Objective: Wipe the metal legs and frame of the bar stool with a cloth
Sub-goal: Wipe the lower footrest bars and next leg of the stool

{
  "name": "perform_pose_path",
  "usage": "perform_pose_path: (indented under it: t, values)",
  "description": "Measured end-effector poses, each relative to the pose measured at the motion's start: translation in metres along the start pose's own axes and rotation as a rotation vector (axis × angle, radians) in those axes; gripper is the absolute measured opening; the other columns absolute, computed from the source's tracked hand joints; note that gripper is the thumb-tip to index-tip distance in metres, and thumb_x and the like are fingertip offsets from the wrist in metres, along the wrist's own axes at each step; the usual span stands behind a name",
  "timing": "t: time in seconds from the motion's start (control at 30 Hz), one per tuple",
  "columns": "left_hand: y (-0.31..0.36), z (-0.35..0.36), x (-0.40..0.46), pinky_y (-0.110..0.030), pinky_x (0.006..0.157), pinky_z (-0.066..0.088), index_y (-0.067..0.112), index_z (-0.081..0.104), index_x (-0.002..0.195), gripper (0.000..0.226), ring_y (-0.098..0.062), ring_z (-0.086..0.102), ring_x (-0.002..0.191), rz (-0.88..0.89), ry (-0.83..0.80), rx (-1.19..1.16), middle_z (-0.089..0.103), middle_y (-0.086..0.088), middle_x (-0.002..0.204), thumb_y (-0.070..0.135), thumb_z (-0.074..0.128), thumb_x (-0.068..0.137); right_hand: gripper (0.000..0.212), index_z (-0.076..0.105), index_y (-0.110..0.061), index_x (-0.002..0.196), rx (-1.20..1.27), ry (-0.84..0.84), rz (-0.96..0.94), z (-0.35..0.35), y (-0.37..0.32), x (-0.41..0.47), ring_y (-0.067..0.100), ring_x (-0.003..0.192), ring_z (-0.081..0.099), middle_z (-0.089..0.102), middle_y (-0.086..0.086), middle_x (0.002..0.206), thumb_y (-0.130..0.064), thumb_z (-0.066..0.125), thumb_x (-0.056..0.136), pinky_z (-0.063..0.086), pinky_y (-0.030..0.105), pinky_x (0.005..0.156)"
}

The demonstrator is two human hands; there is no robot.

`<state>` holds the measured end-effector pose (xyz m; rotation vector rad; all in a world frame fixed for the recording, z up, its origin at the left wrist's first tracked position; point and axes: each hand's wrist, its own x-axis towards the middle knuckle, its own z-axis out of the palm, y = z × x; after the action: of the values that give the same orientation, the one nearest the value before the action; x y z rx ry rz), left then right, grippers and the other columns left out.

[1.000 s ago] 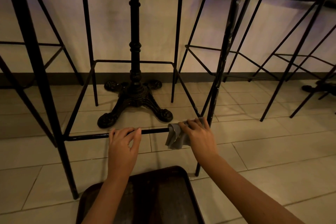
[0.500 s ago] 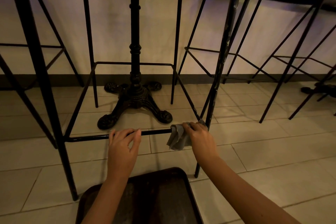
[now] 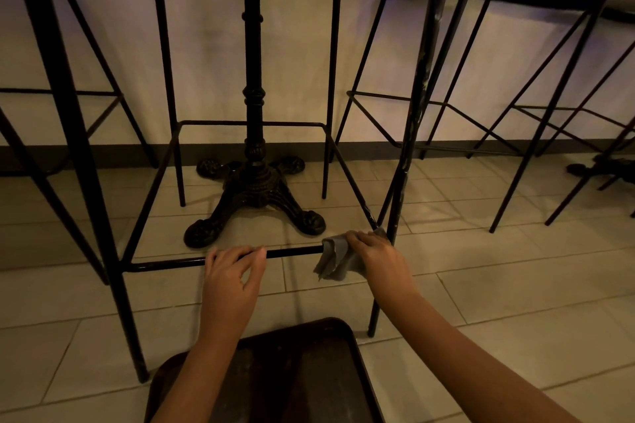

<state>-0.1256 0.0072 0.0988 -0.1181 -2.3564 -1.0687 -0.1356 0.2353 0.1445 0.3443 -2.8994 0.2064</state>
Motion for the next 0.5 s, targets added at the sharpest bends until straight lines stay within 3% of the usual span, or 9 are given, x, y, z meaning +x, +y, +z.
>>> perform_pose_path:
  t: [0.2,0.33,0.4,0.5]
  values:
    - [0.021,0.0,0.008,-0.032,0.107,0.021,0.014,0.071,0.096,0.063,-0.007,0.05,0.091,-0.093,-0.034,0.006,0.065,0.005,0.092,0.06,0.029,0.084,0.048,0.051,-0.007,0.128,0.049,0.073,-0.017,0.001,0.007,-0.004,0.032,0.11,0.057,0.059,0.015,0.122,-0.004,0.064,0.082,0.048,0.037,0.087]
    - [0.051,0.019,0.011,-0.048,0.1,0.039,0.019,0.063,0.115,0.044,-0.007,0.054,0.1,-0.046,-0.16,-0.136,0.065,0.006,0.106,0.051,0.047,0.088,0.044,0.068,-0.004,0.1,0.074,0.144,-0.048,0.004,0.013,-0.002,0.03,0.075,0.067,0.07,0.013,0.085,0.005,0.08,0.058,0.055,0.032,0.059]
    - [0.066,0.034,0.014,-0.049,0.102,0.037,0.021,0.054,0.126,0.042,-0.012,0.051,0.108,-0.036,-0.238,-0.132,0.063,0.0,0.114,0.041,0.052,0.089,0.044,0.07,-0.005,0.087,0.066,0.155,-0.068,0.0,0.013,0.0,0.025,0.06,0.065,0.068,0.009,0.069,0.006,0.085,0.047,0.052,0.027,0.048]
    - [0.083,0.054,0.029,-0.047,0.111,0.023,0.024,0.042,0.135,0.052,-0.019,0.049,0.117,-0.15,-0.412,-0.073,0.06,-0.005,0.123,0.043,0.052,0.088,0.046,0.07,-0.007,0.08,0.071,0.139,-0.098,-0.003,0.016,0.002,0.02,0.052,0.062,0.064,0.004,0.059,0.002,0.088,0.039,0.048,0.02,0.045]
